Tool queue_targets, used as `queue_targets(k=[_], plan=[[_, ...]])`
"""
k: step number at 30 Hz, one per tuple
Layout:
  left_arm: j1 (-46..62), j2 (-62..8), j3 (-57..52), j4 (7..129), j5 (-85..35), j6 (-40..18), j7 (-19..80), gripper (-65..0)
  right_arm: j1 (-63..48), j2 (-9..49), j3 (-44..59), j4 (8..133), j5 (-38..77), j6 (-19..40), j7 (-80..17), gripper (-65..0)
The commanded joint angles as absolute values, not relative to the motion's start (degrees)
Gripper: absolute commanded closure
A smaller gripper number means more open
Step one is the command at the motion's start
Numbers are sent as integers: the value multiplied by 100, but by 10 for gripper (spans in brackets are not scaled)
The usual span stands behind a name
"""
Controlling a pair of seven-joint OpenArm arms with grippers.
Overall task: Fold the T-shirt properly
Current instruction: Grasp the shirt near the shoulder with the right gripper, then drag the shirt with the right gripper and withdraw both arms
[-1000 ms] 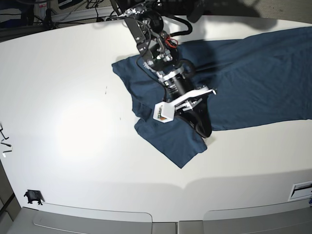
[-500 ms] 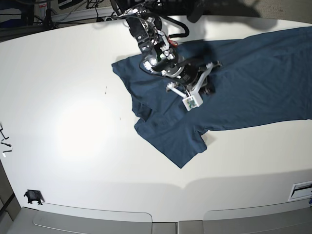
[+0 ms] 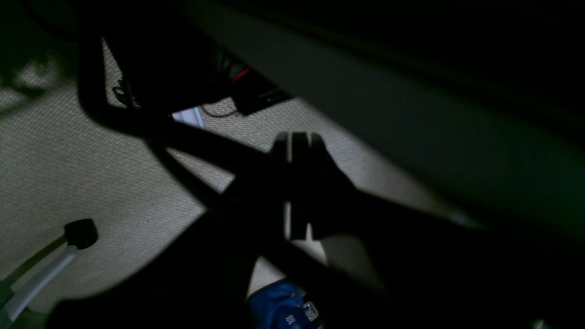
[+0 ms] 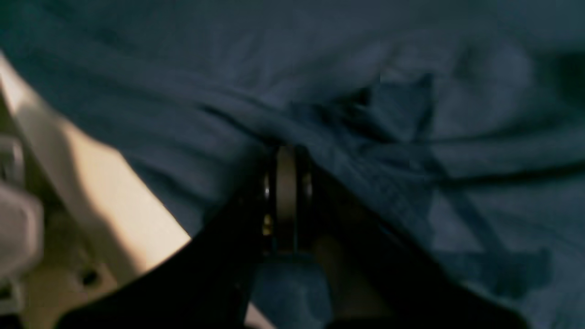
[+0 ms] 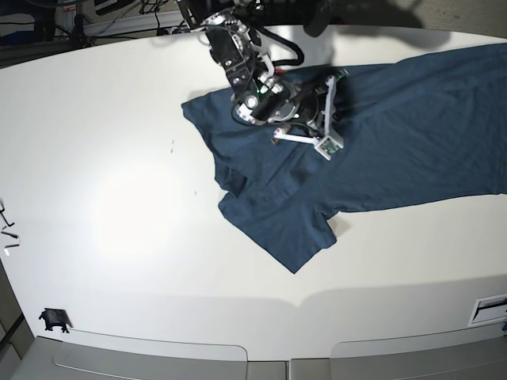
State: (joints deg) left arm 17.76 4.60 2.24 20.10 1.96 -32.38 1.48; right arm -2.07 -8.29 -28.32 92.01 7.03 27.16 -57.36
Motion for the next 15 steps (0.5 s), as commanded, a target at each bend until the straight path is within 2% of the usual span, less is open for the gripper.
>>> queue_targets(k=[1, 4, 9, 15], plan=[[1826, 537, 235, 2023, 207, -3393, 123, 0, -80, -875, -2836, 9310, 744, 2832, -5625, 0], [1826, 537, 235, 2023, 207, -3393, 123, 0, -32, -659, -2836, 9310, 681, 2871, -5634, 0], [1826, 537, 235, 2021, 207, -3393, 121, 0, 1, -36, -2801, 9310, -222, 2838, -5627, 0], [1826, 537, 235, 2021, 207, -3393, 123, 0, 1, 834, -1859, 9310, -934, 2045, -5594, 0]])
